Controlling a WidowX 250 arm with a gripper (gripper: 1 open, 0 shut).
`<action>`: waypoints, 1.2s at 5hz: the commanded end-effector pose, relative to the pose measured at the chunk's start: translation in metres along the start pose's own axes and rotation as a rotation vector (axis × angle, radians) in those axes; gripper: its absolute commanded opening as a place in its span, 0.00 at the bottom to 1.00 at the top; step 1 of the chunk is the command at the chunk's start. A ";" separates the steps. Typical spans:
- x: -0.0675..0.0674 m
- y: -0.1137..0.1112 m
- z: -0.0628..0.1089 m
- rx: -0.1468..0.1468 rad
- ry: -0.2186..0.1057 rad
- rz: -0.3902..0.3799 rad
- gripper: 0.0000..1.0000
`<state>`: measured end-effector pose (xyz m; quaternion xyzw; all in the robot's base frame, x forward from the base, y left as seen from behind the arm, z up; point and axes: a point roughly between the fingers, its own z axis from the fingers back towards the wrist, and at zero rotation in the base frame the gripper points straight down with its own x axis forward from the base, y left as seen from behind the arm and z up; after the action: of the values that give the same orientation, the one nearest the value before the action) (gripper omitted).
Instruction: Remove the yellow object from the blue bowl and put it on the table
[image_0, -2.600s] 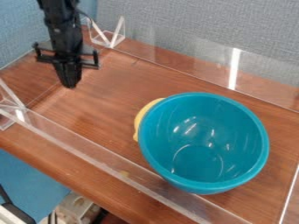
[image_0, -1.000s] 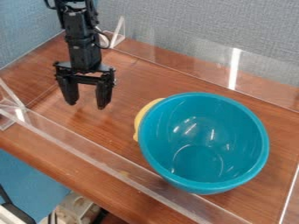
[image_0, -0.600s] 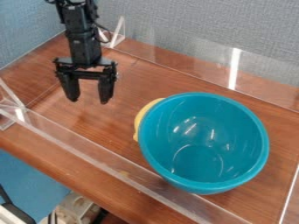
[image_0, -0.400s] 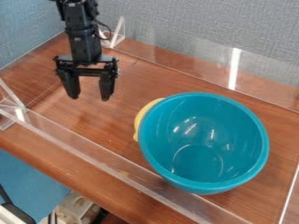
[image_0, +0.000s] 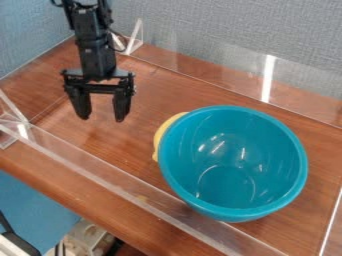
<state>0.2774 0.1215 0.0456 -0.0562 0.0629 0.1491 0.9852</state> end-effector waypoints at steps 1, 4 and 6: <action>0.002 -0.002 0.032 0.006 -0.079 0.027 1.00; 0.000 0.001 0.009 0.006 -0.070 0.009 1.00; -0.017 0.004 0.029 0.004 -0.080 0.023 1.00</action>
<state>0.2611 0.1200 0.0587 -0.0567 0.0527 0.1616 0.9838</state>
